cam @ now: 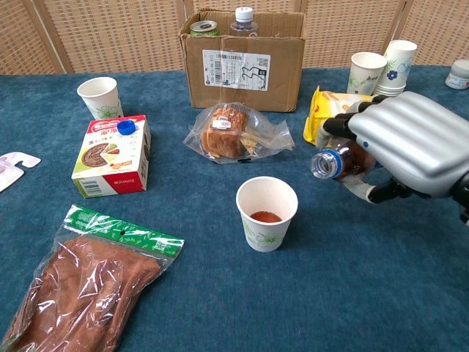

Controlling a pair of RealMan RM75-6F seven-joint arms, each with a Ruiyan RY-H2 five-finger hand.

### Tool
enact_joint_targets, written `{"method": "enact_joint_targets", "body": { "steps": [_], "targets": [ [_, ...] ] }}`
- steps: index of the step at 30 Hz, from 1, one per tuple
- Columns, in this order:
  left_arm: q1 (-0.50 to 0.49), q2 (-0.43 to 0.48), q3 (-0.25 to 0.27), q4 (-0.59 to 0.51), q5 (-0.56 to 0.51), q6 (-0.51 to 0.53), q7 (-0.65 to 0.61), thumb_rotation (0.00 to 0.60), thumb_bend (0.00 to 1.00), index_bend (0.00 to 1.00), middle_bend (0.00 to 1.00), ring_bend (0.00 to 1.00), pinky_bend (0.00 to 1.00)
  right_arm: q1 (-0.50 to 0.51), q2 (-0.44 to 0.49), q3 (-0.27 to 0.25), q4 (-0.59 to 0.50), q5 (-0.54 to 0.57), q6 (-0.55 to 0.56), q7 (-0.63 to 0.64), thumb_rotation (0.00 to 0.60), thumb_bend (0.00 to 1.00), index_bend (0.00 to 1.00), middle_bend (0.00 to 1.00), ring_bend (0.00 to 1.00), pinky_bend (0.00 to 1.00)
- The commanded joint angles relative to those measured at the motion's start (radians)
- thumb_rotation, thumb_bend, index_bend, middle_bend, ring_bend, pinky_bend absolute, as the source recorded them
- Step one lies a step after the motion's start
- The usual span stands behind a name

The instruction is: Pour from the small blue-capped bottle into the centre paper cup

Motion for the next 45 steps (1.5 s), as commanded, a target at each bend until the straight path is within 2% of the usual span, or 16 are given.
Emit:
{"method": "enact_joint_targets", "body": {
  "steps": [1, 19, 45],
  "targets": [
    [0.0, 0.0, 0.0, 0.0, 0.0, 0.0, -0.001, 0.6, 0.25, 0.0, 0.0, 0.0, 0.0, 0.0, -0.002, 0.002, 0.002, 0.001, 0.0, -0.002, 0.6, 0.9, 0.46, 0.6, 0.28, 0.77],
    [-0.003, 0.001, -0.002, 0.0, -0.005, -0.005, -0.002, 0.6, 0.25, 0.0, 0.0, 0.0, 0.0, 0.019, -0.026, 0.005, 0.037, -0.029, -0.004, -0.042, 0.6, 0.9, 0.46, 0.6, 0.28, 0.77],
    [0.0, 0.003, -0.001, 0.003, -0.003, -0.001, -0.007, 0.6, 0.25, 0.0, 0.0, 0.0, 0.0, 0.023, -0.085, 0.015, 0.107, -0.056, 0.027, -0.185, 0.6, 0.9, 0.46, 0.6, 0.29, 0.77]
  ]
}}
